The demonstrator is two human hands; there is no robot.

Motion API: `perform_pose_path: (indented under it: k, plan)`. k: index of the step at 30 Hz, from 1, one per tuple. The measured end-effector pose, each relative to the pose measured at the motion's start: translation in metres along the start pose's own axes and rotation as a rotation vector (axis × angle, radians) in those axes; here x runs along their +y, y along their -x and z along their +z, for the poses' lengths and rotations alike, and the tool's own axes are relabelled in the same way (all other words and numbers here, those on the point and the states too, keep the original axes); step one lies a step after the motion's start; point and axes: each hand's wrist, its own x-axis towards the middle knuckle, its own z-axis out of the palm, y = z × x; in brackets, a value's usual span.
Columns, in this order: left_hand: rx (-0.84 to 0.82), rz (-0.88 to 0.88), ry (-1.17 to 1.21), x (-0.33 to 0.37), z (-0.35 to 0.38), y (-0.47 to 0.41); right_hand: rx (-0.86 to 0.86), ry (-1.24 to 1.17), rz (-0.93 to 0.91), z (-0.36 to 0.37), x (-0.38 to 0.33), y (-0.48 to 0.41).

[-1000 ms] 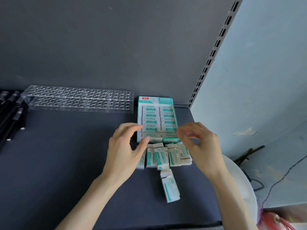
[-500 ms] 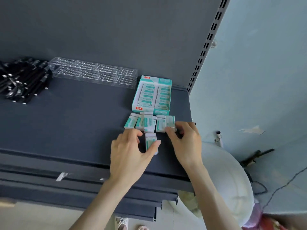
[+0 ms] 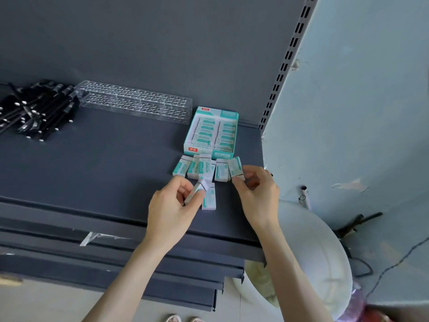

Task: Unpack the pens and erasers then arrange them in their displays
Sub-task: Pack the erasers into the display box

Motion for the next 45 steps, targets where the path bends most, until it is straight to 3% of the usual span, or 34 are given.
perform_pose_path:
  k: [9,13,18,25,30,35,38,45]
  plan:
    - [-0.135,-0.011,0.382,0.005,-0.009,0.001,0.019,-0.280,-0.043,-0.005,-0.009,0.007]
    - [-0.189,-0.008,0.501,0.010,-0.011,-0.015,-0.109,-0.411,-0.048,-0.001,-0.020,0.006]
    - [-0.258,-0.037,0.547,0.014,-0.020,-0.061,-0.214,-0.548,-0.055,0.011,-0.044,-0.010]
    - [-0.433,-0.094,0.598,-0.007,-0.037,-0.126,-0.200,-0.645,-0.035,0.046,-0.063,-0.039]
    - [-0.577,-0.163,0.653,-0.010,-0.034,-0.149,-0.221,-0.619,-0.108,0.060,-0.072,-0.055]
    - [-0.439,-0.183,0.651,-0.016,-0.029,-0.161,-0.255,-0.317,-0.120,0.064,-0.074,-0.064]
    - [-0.457,-0.197,0.647,-0.017,-0.027,-0.163,-0.327,-0.059,-0.162,0.065,-0.073,-0.069]
    - [-0.401,-0.265,0.536,-0.030,-0.022,-0.167,-0.301,0.067,-0.166,0.064,-0.069,-0.077]
